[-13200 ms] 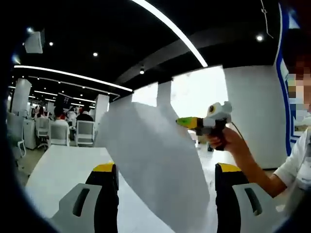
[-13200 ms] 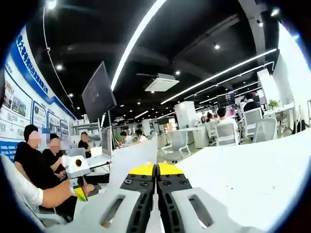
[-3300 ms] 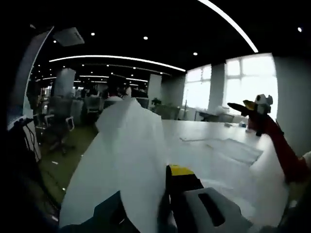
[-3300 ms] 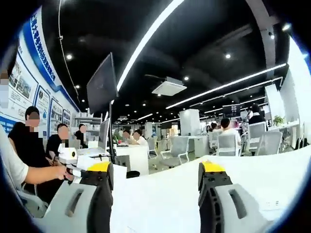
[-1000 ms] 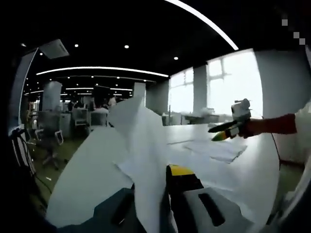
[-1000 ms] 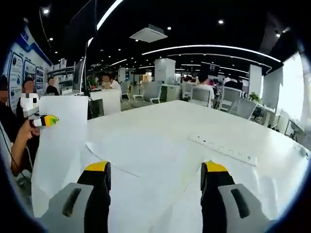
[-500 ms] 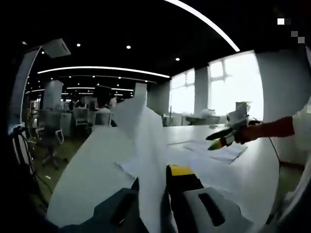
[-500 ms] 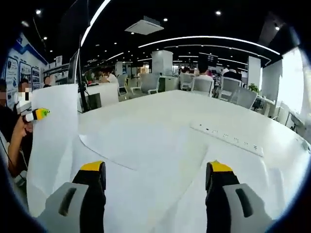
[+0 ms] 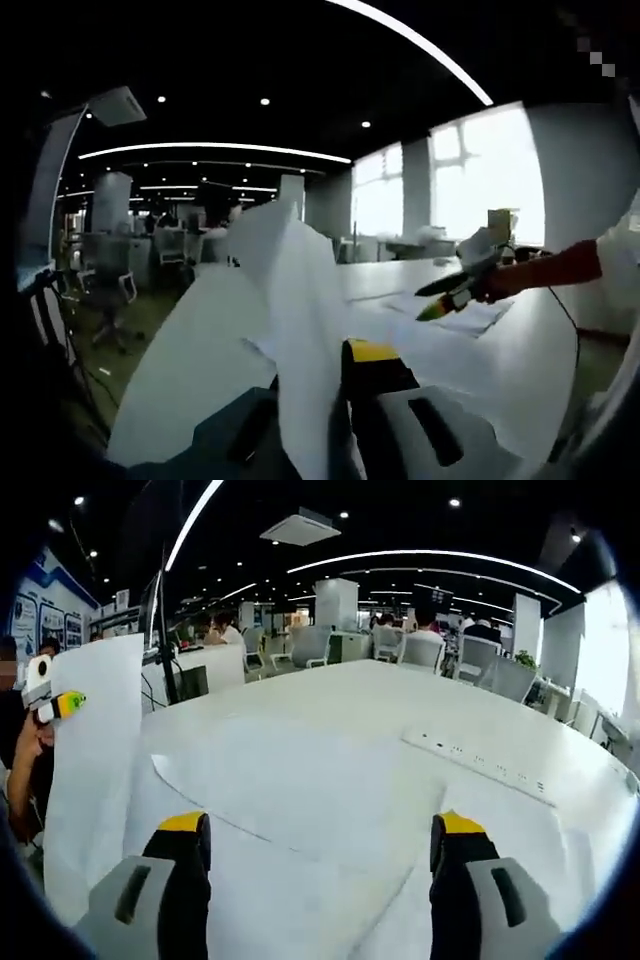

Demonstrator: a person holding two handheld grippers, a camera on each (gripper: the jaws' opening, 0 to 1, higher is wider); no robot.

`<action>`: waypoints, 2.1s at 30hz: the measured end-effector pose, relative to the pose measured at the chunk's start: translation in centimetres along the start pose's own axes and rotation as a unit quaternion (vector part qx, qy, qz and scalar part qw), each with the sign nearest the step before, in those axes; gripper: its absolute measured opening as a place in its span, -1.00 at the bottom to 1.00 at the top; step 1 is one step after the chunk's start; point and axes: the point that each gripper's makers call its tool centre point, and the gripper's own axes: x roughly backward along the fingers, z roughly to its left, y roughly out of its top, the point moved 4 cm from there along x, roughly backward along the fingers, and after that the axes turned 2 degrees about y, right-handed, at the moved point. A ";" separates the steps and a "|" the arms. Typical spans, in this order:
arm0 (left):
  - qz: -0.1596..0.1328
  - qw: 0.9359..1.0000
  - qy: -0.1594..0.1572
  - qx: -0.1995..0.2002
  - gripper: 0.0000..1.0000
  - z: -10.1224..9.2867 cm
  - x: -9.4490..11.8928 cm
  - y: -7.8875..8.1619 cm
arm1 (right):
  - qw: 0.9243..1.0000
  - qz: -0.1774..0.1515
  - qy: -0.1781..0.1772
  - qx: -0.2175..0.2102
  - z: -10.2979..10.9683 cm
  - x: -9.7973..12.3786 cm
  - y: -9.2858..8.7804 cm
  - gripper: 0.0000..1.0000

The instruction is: Organize the stack of printing papers by aligning and flattening the scattered papers on the table

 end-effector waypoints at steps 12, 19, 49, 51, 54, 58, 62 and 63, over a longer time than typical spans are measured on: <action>-0.012 1.000 0.011 -0.005 -0.88 0.9 0.3 0.8 | 1.000 0.022 0.007 -0.004 0.2 -3.7 -0.2 0.77; -0.020 0.999 0.027 -0.005 -0.88 1.9 0.8 1.0 | 1.000 0.023 -0.016 -0.008 -0.7 -5.8 0.5 0.80; -0.012 0.997 0.054 -0.050 -0.88 2.4 1.8 1.1 | 0.998 0.055 -0.018 -0.020 -0.7 -7.7 -1.1 0.71; -0.012 0.997 0.054 -0.053 -0.88 2.4 1.9 1.1 | 0.998 0.056 -0.023 -0.024 -0.8 -7.8 -1.1 0.71; -0.012 0.997 0.054 -0.056 -0.88 2.3 2.0 1.1 | 0.998 0.057 -0.023 -0.025 -0.7 -7.8 -1.1 0.71; -0.014 0.997 0.054 -0.056 -0.88 2.2 2.1 1.3 | 0.998 0.059 -0.023 -0.026 -0.7 -7.9 -1.1 0.68; -0.013 0.997 0.054 -0.059 -0.88 2.1 2.1 1.3 | 0.998 0.060 -0.024 -0.026 -0.9 -7.8 -1.1 0.61; -0.013 0.997 0.054 -0.060 -0.88 2.1 2.0 1.2 | 0.998 0.059 -0.024 -0.026 -0.9 -7.7 -1.0 0.59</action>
